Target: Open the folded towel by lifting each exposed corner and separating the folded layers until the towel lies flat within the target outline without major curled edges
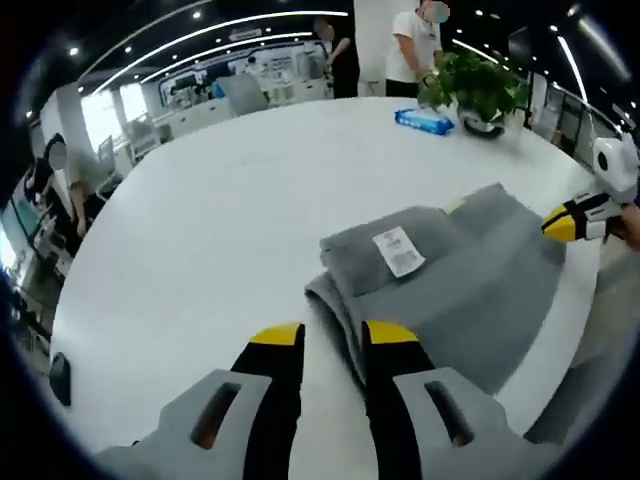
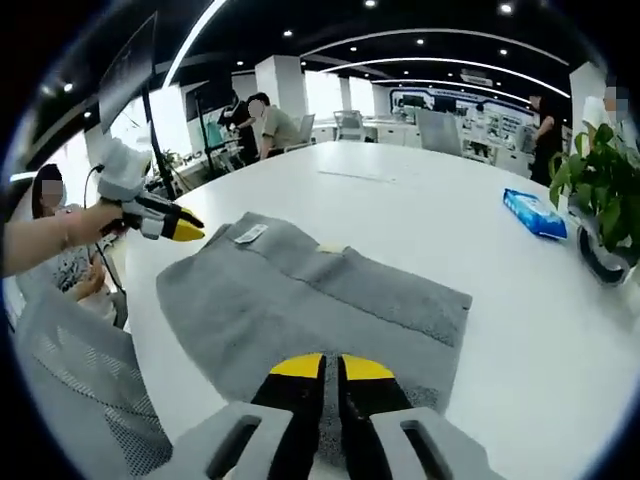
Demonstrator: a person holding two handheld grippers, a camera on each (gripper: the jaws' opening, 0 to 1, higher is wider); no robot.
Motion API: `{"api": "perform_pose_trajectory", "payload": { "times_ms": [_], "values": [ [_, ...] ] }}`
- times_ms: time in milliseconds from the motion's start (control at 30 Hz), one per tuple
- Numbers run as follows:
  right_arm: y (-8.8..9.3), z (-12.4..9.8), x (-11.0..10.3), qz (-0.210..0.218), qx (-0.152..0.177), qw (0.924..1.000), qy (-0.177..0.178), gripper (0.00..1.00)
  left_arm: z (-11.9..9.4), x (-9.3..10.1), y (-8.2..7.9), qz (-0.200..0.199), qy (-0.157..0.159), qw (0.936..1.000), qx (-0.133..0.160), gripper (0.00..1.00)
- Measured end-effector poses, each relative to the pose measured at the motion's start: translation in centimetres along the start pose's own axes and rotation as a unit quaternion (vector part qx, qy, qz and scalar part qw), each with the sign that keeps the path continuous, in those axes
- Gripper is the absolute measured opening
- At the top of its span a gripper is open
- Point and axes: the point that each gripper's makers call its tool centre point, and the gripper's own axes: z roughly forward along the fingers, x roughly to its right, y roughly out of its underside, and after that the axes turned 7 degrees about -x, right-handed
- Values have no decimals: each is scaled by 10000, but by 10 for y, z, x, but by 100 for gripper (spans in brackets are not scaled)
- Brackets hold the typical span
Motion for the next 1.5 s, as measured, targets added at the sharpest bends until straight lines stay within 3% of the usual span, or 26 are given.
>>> {"api": "perform_pose_trajectory", "payload": {
  "times_ms": [33,133,267,433,467,533,633,733,933,1100,1267,1500],
  "values": [
    [1,0,-4,-2,-9,10000,-43,2,-2,4,-2,-21,63,10000,63,21],
    [-5,4,-32,-251,55,9989,-396,2,-7,43,-10,246,390,9986,272,19],
    [3,16,-52,-795,-238,9954,-480,1,12,91,-10,744,776,9942,99,18],
    [28,30,-60,-1361,-762,9868,-434,1,46,113,-19,1519,704,9858,-145,17],
    [25,31,-59,-1528,-639,9855,-358,1,51,113,-20,1594,665,9848,-194,17],
    [23,29,-59,-1375,-697,9873,-388,1,63,107,-17,1904,469,9796,-444,17],
    [26,31,-57,-1394,-729,9868,-381,0,72,100,4,2338,372,9673,-910,10],
    [26,31,-54,-1253,-795,9881,-395,0,70,103,2,2272,525,9703,-648,6],
    [26,31,-50,-1134,-871,9892,-335,0,63,100,11,2457,519,9651,-738,3],
    [25,31,-40,-1089,-881,9898,-255,0,58,100,16,2215,600,9700,-797,2],
    [24,31,-32,-1198,-932,9884,-116,0,51,104,24,2229,638,9684,-921,1],
    [19,35,-18,-1168,-985,9883,8,0,38,111,37,1861,795,9751,-911,1]
  ]
}}
